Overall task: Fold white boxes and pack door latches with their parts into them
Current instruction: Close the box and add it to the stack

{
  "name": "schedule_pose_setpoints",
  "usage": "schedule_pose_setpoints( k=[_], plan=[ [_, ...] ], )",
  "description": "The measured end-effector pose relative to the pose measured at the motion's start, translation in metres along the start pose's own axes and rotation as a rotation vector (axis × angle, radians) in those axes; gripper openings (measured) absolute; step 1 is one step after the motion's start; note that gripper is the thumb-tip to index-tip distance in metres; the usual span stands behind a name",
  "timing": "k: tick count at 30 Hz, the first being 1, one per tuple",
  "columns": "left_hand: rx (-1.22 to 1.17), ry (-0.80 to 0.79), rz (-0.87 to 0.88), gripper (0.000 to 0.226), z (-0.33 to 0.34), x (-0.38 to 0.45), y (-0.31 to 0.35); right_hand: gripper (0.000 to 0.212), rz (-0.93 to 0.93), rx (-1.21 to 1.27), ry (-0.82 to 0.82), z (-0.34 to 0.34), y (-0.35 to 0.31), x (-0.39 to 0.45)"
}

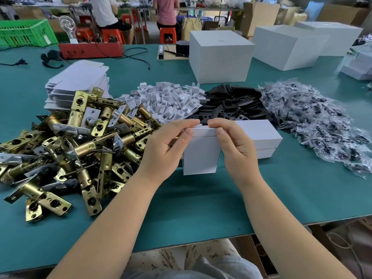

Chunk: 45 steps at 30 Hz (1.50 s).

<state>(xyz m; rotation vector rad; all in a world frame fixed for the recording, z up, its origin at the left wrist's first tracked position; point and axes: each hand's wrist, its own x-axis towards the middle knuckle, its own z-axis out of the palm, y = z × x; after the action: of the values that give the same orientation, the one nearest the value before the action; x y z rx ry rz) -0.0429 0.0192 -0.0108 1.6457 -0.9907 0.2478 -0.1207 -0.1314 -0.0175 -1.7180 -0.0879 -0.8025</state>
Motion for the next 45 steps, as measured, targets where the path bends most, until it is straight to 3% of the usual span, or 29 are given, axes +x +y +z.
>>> schedule_pose_setpoints(
  k=[4,10,18,25,30,34,41,45],
  plan=[
    [-0.054,-0.073,-0.08,0.023,-0.008,0.003,-0.001,0.025,-0.033,-0.021,0.011,0.002,-0.001,0.001],
    [-0.063,-0.003,0.032,0.023,-0.004,0.005,-0.003,0.03,-0.124,-0.149,-0.011,0.002,0.002,0.002],
    [-0.102,-0.123,-0.091,0.023,-0.02,0.006,0.002,0.026,-0.083,-0.097,-0.017,0.003,0.003,-0.001],
    [-0.218,-0.053,-0.153,0.016,-0.018,0.005,0.007,0.02,0.038,-0.046,-0.054,0.005,0.002,0.002],
    [-0.251,-0.107,-0.115,0.022,-0.022,0.003,0.006,0.027,-0.048,-0.153,-0.079,0.007,0.006,0.0],
    [-0.137,-0.119,-0.05,0.034,-0.018,0.002,0.006,0.021,-0.016,-0.122,-0.096,0.006,0.006,0.002],
    [-0.02,-0.083,-0.015,0.029,-0.006,0.001,0.002,0.028,-0.031,-0.122,-0.046,0.01,0.004,-0.002],
    [-0.024,-0.052,-0.002,0.024,-0.001,0.001,0.0,0.021,0.009,-0.064,0.007,0.009,0.004,-0.003]
  ],
)
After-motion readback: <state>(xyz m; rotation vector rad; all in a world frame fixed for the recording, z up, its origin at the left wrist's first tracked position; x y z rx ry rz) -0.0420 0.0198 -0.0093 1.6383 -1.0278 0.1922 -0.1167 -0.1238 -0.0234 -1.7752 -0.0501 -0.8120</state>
